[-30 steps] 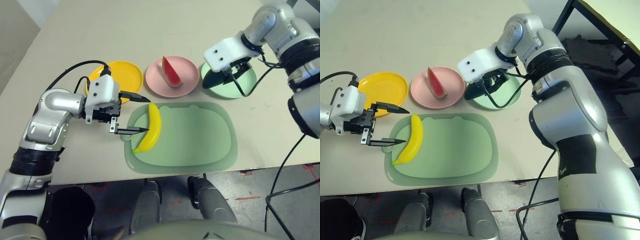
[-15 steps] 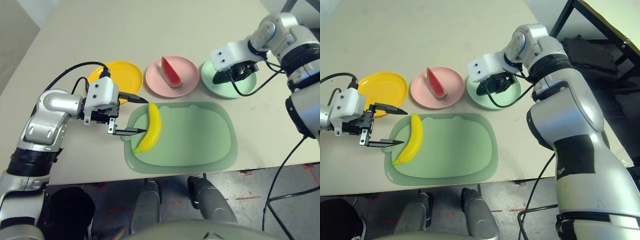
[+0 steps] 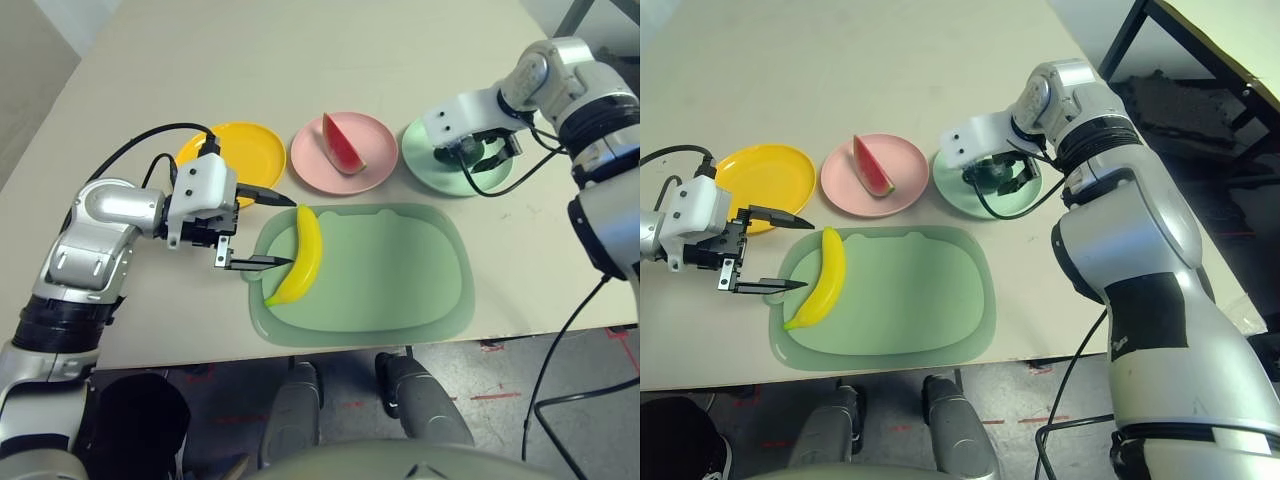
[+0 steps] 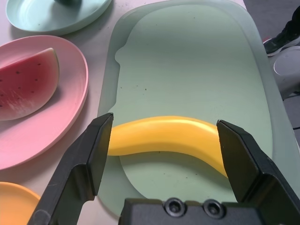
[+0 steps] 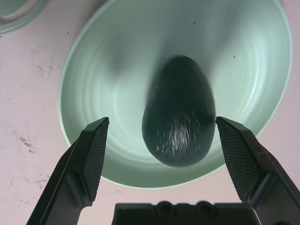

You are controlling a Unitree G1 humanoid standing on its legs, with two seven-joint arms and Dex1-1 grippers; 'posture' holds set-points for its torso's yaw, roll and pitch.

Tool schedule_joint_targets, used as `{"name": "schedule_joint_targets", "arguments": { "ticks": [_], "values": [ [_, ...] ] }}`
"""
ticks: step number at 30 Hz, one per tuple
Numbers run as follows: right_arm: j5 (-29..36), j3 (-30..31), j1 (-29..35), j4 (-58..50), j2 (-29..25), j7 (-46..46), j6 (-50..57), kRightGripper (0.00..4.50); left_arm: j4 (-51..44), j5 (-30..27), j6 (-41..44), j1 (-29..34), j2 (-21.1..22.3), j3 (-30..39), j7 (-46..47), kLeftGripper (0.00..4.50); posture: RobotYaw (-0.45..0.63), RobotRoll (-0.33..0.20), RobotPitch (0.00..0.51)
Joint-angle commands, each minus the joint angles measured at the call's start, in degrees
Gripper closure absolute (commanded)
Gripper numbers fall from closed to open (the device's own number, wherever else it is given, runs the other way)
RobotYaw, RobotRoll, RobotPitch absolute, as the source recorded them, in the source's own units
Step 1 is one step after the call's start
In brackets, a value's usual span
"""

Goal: Place the fruits into color-matched plates.

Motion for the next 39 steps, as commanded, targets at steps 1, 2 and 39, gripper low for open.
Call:
{"name": "schedule_joint_targets", "arguments": {
  "ticks": [1, 2, 39],
  "values": [
    [1.5, -3.0, -0.5, -1.0, -0.7, 2.0, -0.8, 0.05, 0.1, 0.7, -1.6, 0.1, 1.2, 0.0, -1.2, 0.0, -0.01, 0.0, 0.225],
    [2.9, -4.4, -0.8, -1.6, -0.9, 3.6, -0.9, 0.05, 0.5, 0.8, -2.1, -0.1, 1.5, 0.0, -1.6, 0.0, -0.01, 0.0, 0.227],
    [55.9, -39.5, 72.0, -76.2, -1.5, 3.6, 18.1, 0.05, 35.2, 8.5, -50.6, -34.1, 1.4, -32.1, -12.0, 0.0, 0.06, 0.0, 0.234]
  ]
}}
